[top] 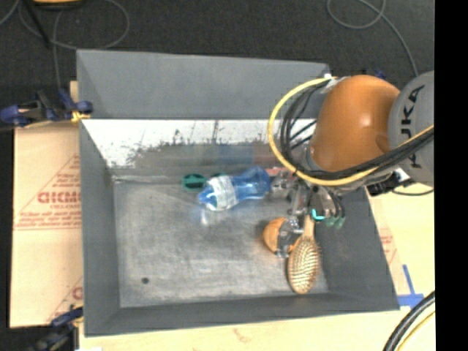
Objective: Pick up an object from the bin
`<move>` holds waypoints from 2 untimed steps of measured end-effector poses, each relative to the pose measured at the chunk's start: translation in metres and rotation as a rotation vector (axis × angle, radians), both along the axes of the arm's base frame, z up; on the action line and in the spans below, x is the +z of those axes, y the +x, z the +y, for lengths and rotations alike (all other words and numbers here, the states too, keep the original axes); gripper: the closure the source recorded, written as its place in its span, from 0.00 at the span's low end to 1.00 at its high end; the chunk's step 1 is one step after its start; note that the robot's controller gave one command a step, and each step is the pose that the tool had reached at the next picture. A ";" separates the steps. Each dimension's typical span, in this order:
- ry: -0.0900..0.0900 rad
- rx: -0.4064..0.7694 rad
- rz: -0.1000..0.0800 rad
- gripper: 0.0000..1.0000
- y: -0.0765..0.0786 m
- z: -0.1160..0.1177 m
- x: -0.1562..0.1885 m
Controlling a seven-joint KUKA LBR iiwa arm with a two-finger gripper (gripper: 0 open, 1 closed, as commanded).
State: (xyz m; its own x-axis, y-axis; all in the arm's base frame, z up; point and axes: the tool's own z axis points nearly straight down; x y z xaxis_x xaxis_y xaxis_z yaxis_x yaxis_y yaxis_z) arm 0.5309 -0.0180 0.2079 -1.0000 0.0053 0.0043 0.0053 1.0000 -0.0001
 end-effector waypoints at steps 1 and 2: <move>-0.001 0.000 -0.008 0.00 0.002 0.000 0.004; -0.001 0.063 -0.016 0.00 0.010 -0.012 -0.025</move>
Offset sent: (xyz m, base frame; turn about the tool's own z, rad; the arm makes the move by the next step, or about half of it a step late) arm 0.0259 -0.0486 -0.1206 -0.2127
